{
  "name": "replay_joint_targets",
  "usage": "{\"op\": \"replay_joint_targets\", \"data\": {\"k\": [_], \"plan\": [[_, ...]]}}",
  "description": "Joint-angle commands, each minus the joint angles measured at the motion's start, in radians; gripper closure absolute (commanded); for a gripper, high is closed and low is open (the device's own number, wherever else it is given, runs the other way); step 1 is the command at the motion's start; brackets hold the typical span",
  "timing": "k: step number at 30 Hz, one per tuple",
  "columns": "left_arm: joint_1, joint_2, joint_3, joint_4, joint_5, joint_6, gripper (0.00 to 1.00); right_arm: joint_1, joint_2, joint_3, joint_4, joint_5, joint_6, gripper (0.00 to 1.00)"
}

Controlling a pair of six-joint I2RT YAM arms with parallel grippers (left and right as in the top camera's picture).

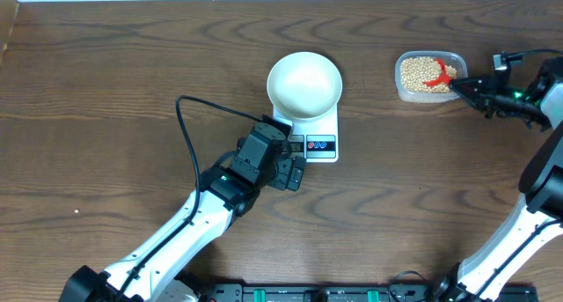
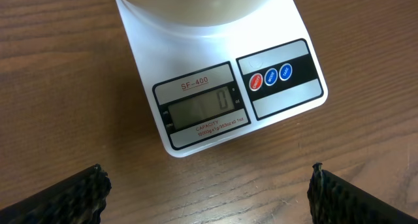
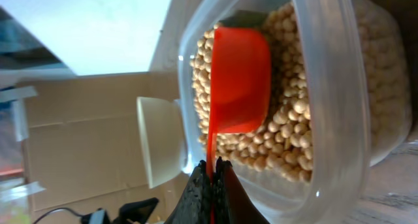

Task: Scoop item into bowl and weigh 50g on scale
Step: 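Lift the filled scoop and carry it left over the white bowl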

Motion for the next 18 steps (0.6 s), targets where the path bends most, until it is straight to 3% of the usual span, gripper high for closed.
{"op": "replay_joint_targets", "data": {"k": [1, 18], "plan": [[0.005, -0.003, -0.004, -0.002, 0.005, 0.006, 0.01, -0.034, 0.014, -0.007, 0.0, -0.106, 0.007, 0.99], [0.005, -0.003, -0.004, -0.002, 0.005, 0.007, 0.01, -0.091, 0.014, -0.008, -0.045, -0.335, -0.068, 0.99]]}}
